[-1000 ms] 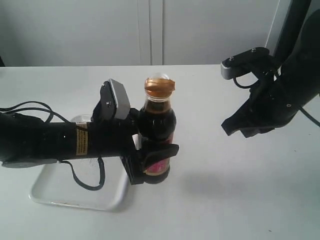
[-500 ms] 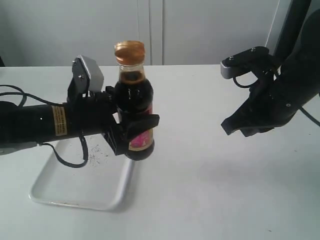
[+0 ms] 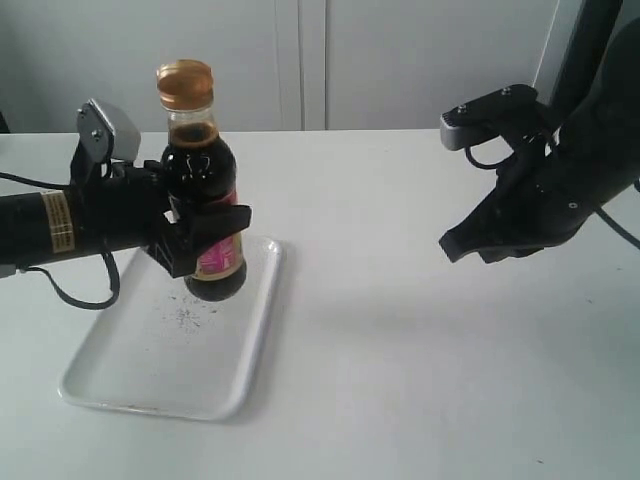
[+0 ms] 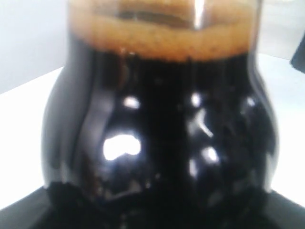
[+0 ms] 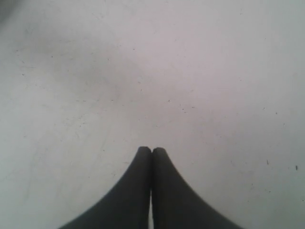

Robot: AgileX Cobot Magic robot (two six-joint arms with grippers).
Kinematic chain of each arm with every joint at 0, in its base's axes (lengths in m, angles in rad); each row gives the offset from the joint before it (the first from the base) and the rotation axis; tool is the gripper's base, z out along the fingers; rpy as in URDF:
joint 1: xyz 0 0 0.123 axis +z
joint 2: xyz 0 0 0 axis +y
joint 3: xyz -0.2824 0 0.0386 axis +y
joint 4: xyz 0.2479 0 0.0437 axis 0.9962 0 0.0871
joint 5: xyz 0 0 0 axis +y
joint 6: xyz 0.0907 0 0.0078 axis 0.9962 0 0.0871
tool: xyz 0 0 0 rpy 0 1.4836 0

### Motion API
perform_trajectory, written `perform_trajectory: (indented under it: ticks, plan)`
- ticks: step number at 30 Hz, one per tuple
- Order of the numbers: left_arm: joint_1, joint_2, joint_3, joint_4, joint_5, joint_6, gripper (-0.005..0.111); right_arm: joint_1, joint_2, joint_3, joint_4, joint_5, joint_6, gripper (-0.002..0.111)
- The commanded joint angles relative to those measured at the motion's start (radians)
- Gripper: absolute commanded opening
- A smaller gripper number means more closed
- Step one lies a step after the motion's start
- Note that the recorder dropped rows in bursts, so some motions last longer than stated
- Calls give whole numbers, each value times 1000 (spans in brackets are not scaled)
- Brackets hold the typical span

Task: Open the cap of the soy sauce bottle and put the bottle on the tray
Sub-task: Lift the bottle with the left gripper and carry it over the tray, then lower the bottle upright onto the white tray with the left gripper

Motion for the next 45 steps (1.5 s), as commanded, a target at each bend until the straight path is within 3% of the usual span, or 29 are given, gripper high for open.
perform_trajectory:
  ticks: [1, 15, 23, 30, 45]
  plan:
    - [28, -27, -5, -25, -84, -32, 0, -2, 2, -9, 0, -22, -8, 0]
    - [132, -27, -5, -29, -84, -28, 0, -2, 2, -9, 2, -30, -8, 0]
    - [131, -27, 3, -20, -84, 21, 0, -2, 2, -9, 2, -32, -8, 0]
    - [131, -25, 84, -81, -84, 137, 0, -2, 2, -9, 4, -32, -8, 0]
    - [128, -25, 103, -189, -84, 177, 0, -2, 2, -9, 4, -43, -8, 0]
